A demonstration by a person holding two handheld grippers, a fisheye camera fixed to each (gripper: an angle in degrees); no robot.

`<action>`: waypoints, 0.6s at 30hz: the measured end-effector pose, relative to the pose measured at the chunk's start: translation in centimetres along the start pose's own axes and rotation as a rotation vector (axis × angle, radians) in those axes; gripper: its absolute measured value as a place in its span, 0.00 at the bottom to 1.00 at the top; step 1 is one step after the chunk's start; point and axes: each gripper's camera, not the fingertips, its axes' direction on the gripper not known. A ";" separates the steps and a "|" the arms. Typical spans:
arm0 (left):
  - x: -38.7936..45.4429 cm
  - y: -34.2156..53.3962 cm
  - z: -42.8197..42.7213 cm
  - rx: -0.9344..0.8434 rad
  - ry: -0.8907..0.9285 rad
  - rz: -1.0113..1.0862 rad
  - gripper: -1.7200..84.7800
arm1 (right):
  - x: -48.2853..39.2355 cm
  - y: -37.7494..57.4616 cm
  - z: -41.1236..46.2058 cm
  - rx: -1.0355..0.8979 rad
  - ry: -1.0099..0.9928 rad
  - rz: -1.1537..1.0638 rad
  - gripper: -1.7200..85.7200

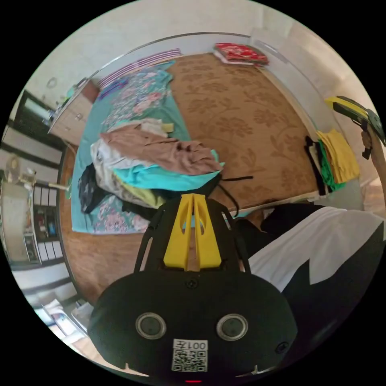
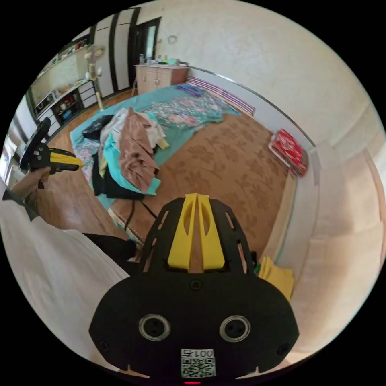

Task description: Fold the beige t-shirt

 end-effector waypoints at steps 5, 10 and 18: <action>-12.0 5.7 0.4 -0.013 -0.049 -0.225 0.01 | -3.9 -11.5 1.4 0.022 -0.110 -0.119 0.05; -19.6 9.3 0.8 0.008 -0.057 -0.414 0.01 | -8.4 -21.6 7.6 -0.022 -0.289 -0.306 0.11; -27.4 15.6 2.3 -0.063 0.047 -0.582 0.01 | -15.7 -31.0 20.0 -0.293 -0.375 -0.425 0.13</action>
